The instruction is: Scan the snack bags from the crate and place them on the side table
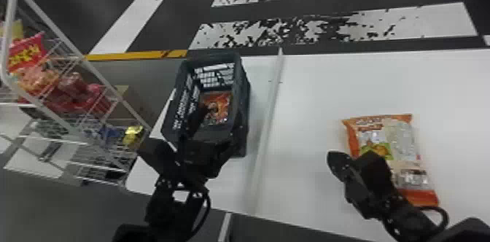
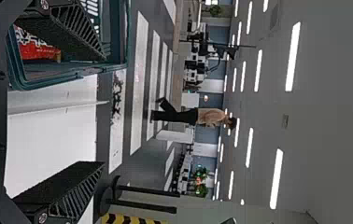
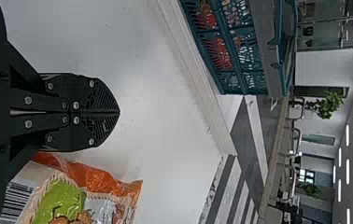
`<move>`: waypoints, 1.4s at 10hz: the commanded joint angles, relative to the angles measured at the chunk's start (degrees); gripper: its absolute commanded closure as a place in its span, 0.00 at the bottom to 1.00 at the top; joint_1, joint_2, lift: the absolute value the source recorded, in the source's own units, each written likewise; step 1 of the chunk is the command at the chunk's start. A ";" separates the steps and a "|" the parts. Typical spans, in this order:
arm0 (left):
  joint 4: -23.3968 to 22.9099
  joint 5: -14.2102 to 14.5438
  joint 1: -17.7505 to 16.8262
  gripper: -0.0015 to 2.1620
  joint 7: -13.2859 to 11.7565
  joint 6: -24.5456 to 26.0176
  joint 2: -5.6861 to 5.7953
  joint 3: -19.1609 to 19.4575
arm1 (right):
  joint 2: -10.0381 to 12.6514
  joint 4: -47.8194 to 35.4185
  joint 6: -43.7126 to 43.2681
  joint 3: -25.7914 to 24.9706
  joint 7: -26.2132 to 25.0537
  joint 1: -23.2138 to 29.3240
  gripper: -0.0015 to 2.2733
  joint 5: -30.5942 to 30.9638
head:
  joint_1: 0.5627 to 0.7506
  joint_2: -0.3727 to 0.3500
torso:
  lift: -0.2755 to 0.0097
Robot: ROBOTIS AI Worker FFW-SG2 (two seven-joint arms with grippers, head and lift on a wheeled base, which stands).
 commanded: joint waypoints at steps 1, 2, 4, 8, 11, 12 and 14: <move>0.10 0.13 0.01 0.04 -0.01 -0.17 0.00 0.00 | 0.14 2.05 1.59 0.24 -0.60 -1.69 0.99 1.61 | 0.70 1.00 | 0.68; 0.37 0.13 0.01 0.04 -0.09 -0.35 0.00 0.00 | 0.14 2.14 2.65 -0.55 -0.78 -2.04 0.99 2.23 | 0.70 1.00 | 0.68; 0.54 0.13 0.01 0.04 -0.09 -0.35 -0.09 0.00 | 0.05 2.14 3.18 -2.40 -1.57 -2.13 0.99 3.02 | 0.70 1.00 | 0.68; 0.54 0.13 0.10 0.04 -0.27 -0.35 -0.18 0.00 | -0.04 1.96 3.18 -5.74 -3.33 -2.39 0.99 2.32 | 0.70 0.95 | 0.68; 0.45 0.22 0.18 0.04 -0.36 -0.35 -0.18 0.00 | 0.31 3.28 1.24 -4.77 -3.24 -4.59 0.99 -0.32 | 0.70 0.93 | 0.68; 0.45 0.22 0.18 0.04 -0.36 -0.35 -0.18 0.09 | 1.10 4.86 0.71 -4.68 -3.41 -5.73 0.99 -0.23 | 0.70 0.93 | 0.68; 0.54 0.22 0.27 0.04 -0.36 -0.35 -0.18 0.09 | 1.81 8.99 0.71 -4.33 -5.08 -8.54 0.99 0.56 | 0.70 0.94 | 0.68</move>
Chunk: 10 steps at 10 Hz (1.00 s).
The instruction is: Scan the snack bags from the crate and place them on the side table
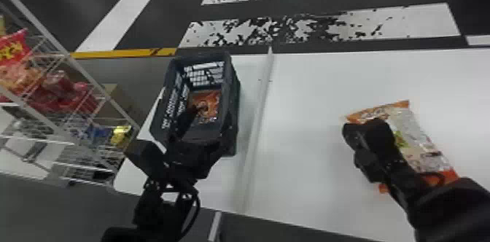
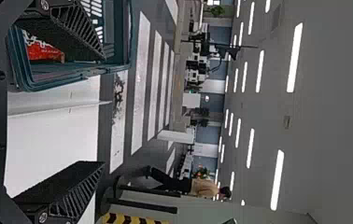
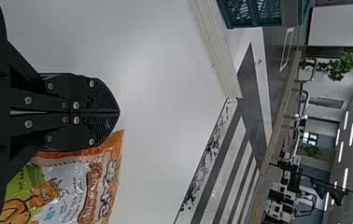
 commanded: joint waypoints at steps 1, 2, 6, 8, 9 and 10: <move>0.07 0.00 0.02 0.04 0.00 0.00 0.00 0.09 | 0.29 3.05 0.16 0.23 -0.87 -2.02 0.99 1.08 | 0.70 0.94 | 0.68; 0.07 0.09 0.02 0.04 0.00 0.00 0.00 0.09 | 0.29 4.11 0.16 0.23 -2.46 -2.55 0.99 1.44 | 0.70 0.92 | 0.68; 0.24 0.18 -0.07 0.04 0.00 0.00 0.00 0.09 | -0.32 4.46 0.51 -1.35 -3.60 -2.64 0.99 2.14 | 0.70 0.88 | 0.68; 0.33 0.18 -0.15 0.04 0.00 0.00 -0.09 0.09 | -0.68 0.41 0.68 -1.70 -2.37 -0.09 0.99 2.05 | 0.70 0.86 | 0.68; 0.33 0.18 -0.24 0.04 0.00 0.00 -0.18 0.00 | -0.85 -2.22 1.21 -1.61 -1.75 1.49 0.99 1.79 | 0.70 0.87 | 0.68; 0.51 0.18 -0.33 0.04 0.00 0.00 -0.18 -0.09 | -1.20 -4.77 1.74 -1.70 -0.79 2.99 0.99 1.08 | 0.70 0.88 | 0.68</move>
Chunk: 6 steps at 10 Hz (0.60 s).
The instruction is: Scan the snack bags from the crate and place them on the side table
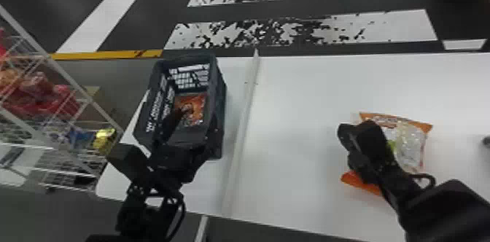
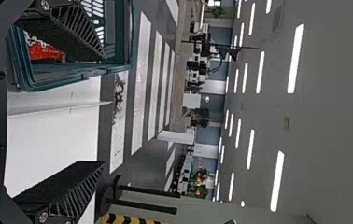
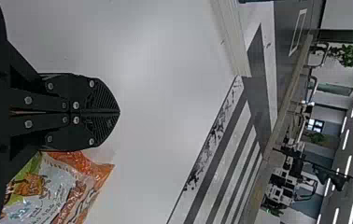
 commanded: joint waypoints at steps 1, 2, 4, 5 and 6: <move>0.28 0.00 -0.25 0.04 0.00 0.00 0.00 -0.16 | -0.70 -2.92 1.92 -0.06 0.28 1.90 0.99 -0.63 | 0.70 0.89 | 0.68; 0.28 0.00 -0.25 0.04 0.00 0.00 0.00 -0.25 | -1.14 -3.54 2.97 -0.24 0.37 2.52 0.99 -0.72 | 0.70 0.90 | 0.68; 0.45 0.00 -0.51 0.04 0.00 0.18 0.17 -0.43 | -1.93 -4.42 3.15 -1.20 0.63 4.01 0.99 -0.81 | 0.70 0.89 | 0.68; 0.54 0.00 -0.60 0.04 0.00 0.18 0.17 -0.60 | -2.72 -5.38 3.68 -1.82 0.81 4.54 0.99 -1.34 | 0.70 0.88 | 0.68; 0.54 0.00 -0.69 0.04 0.00 0.18 0.17 -0.78 | -3.34 -6.35 4.03 -2.34 0.99 5.15 0.99 -1.51 | 0.70 0.87 | 0.68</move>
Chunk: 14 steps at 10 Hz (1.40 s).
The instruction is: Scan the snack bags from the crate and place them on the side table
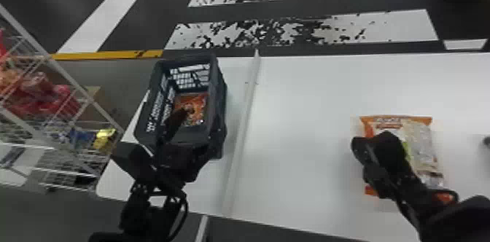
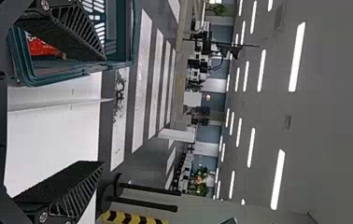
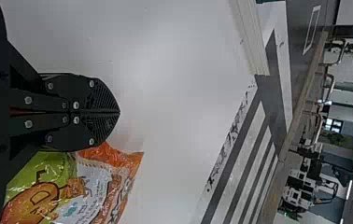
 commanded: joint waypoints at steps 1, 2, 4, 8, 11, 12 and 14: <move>0.00 0.00 -0.15 0.04 0.00 0.02 0.00 -0.26 | -0.58 -1.19 0.57 -1.25 0.46 0.78 0.99 -0.12 | 0.70 0.85 | 0.68; 0.00 0.00 -0.15 0.04 0.00 0.02 0.00 -0.34 | -1.19 -1.81 0.92 -1.33 0.90 0.95 0.99 -0.12 | 0.70 0.84 | 0.68; 0.00 0.00 -0.15 0.04 0.00 0.02 0.00 -0.34 | -1.46 -2.16 0.92 -1.86 1.08 1.30 0.99 -0.12 | 0.70 0.82 | 0.68; 0.09 0.00 -0.15 0.04 0.00 0.02 -0.08 -0.43 | -2.51 -5.23 0.75 -3.35 1.34 3.06 0.99 -0.65 | 0.70 0.79 | 0.68; -0.08 0.00 -0.15 0.04 -0.09 -0.15 -0.08 -0.61 | -2.60 -17.89 -1.01 -9.07 1.96 9.39 0.61 -5.31 | 0.70 0.79 | 0.68; -0.35 0.00 -0.15 0.04 0.09 -0.15 -0.08 -0.96 | -2.60 -21.67 0.40 -12.23 1.96 10.88 0.31 -6.27 | 0.70 0.79 | 0.68; -1.05 -0.09 -0.06 0.04 1.23 -0.15 -0.08 -1.93 | -2.60 -25.62 2.86 -18.47 1.96 13.70 0.07 -7.06 | 0.70 0.72 | 0.68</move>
